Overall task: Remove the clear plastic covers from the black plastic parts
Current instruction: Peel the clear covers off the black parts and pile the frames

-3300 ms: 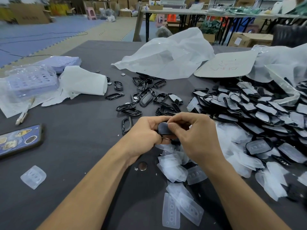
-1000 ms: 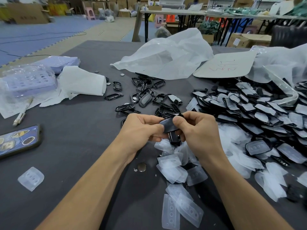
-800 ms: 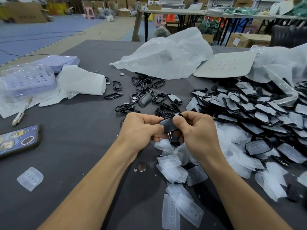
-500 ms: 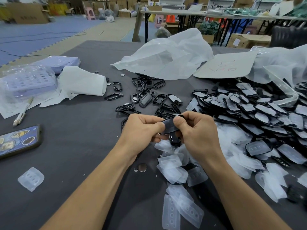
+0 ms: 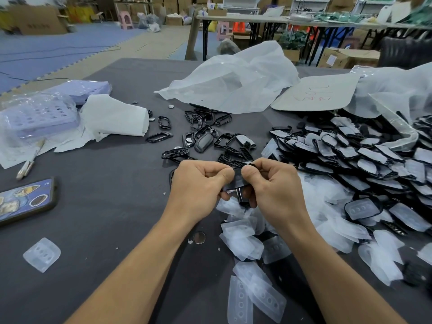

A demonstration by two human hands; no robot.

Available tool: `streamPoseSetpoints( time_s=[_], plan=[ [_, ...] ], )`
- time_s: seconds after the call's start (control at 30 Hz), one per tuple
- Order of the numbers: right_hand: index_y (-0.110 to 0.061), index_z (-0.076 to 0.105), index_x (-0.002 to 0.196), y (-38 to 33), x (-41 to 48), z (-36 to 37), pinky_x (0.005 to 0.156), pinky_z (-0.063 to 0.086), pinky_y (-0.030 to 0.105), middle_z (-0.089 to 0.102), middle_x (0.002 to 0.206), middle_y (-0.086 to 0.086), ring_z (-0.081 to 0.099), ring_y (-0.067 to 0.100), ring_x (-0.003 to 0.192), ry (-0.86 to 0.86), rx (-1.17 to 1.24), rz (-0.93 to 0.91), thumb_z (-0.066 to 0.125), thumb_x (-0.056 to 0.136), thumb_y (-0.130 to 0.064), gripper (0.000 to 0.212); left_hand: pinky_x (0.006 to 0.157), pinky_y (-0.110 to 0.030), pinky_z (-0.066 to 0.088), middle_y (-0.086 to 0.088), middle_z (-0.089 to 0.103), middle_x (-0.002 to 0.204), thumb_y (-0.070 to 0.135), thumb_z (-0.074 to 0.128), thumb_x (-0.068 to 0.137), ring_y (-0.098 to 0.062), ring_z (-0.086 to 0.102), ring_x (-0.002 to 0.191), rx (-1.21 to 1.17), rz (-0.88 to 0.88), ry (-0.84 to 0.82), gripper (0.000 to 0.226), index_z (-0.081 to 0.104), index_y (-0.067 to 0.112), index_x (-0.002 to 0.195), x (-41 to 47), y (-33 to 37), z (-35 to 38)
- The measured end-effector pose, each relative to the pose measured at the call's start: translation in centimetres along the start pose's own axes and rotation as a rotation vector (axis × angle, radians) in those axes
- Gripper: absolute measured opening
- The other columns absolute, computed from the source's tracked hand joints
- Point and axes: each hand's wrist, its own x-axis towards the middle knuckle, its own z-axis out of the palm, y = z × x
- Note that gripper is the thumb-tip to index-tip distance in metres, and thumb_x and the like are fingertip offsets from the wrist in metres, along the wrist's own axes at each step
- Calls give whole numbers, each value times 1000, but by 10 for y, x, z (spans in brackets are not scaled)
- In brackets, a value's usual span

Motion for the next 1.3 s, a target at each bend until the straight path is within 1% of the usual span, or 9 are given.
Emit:
streamPoseSetpoints(
  time_s=[0.17,0.33,0.53,0.67,0.83,1.03,1.13,1.2,1.3],
  plan=[
    [-22,70,76,-1,-3,0,55,56,41,70,64,1,66,24,57,3,-89,-100,75,90,-27,16,49,-25,50,-4,67,53,10,73,93,-19,64,45,38,75,-25,28,83,28,74,-1,1,1],
    [-19,72,75,-1,0,-1,54,56,51,69,62,7,64,35,58,-15,-81,-83,70,95,-18,20,50,-30,51,-5,65,52,12,71,91,-22,63,46,61,85,-37,28,80,23,67,0,-1,1],
    [-4,73,85,-4,1,-6,49,51,37,64,62,7,59,27,51,-127,184,64,64,99,-6,17,47,-21,49,-2,71,57,8,75,91,-20,69,46,41,53,-2,27,83,24,72,1,-1,-1],
    [-13,77,92,-6,-1,-7,51,54,31,70,65,10,64,24,54,-174,204,79,68,89,6,22,47,-22,49,-3,74,61,8,75,90,-20,69,46,7,33,13,25,83,26,74,2,1,-4],
    [-13,77,89,-3,2,-8,52,54,35,73,70,18,63,27,52,-70,214,117,69,85,9,23,54,-26,54,-5,79,76,22,73,95,-19,72,57,-103,-86,-74,21,84,21,77,1,2,-8],
    [-13,77,89,-1,5,-11,54,55,38,75,76,19,62,30,53,-14,217,140,71,83,9,24,59,-23,56,-13,78,75,-1,71,89,-15,69,60,-144,-122,-151,26,85,20,82,1,2,-11],
    [-21,77,99,-3,1,-10,64,57,38,78,83,7,70,23,65,-47,100,92,74,84,-1,26,51,-21,50,-13,74,67,-5,69,83,-13,64,53,-161,-161,-106,26,84,15,76,1,3,-9],
    [-33,75,110,-5,-2,-11,75,58,28,78,97,-12,73,9,82,-62,-117,-30,78,80,-12,37,48,-21,47,-14,72,63,-8,67,79,-12,61,49,-165,-179,-71,24,83,10,74,2,3,-9],
    [-39,75,106,-10,-5,-13,65,50,14,74,94,-18,66,4,69,-74,-317,-151,79,75,-17,38,45,-21,45,-15,70,61,-11,66,76,-12,59,46,-169,-191,-59,23,82,5,73,2,3,-9]
  ],
)
